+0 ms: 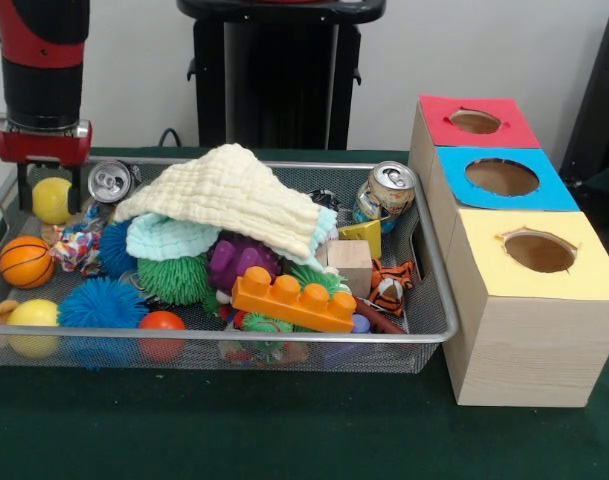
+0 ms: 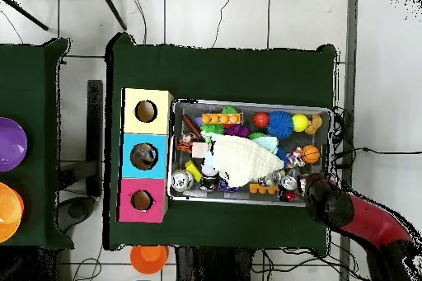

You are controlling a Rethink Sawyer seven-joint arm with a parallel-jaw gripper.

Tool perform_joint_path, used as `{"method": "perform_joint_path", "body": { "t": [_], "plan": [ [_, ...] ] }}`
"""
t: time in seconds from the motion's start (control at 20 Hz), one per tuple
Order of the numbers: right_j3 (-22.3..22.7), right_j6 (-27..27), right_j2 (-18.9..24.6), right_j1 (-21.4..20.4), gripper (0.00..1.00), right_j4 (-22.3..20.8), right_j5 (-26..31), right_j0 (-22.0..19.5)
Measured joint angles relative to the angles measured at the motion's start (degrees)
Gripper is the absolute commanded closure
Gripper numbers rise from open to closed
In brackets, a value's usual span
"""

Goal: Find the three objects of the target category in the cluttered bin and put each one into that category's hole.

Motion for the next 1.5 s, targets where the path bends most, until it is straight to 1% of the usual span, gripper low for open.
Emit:
{"method": "perform_joint_path", "body": {
  "t": [0.15,0.3,0.9,1.5],
  "plan": [
    [0.83,0.0,1.95,0.22,0.0,-0.23,-0.01,-1.6],
    [1.18,0.0,2.89,0.23,0.0,-0.76,-0.05,-2.27],
    [2.1,0.0,4.21,-0.7,0.0,-1.79,-0.33,-2.36],
    [4.98,0.0,5.94,-3.59,0.0,-1.8,-0.32,-2.35]
  ]
}}
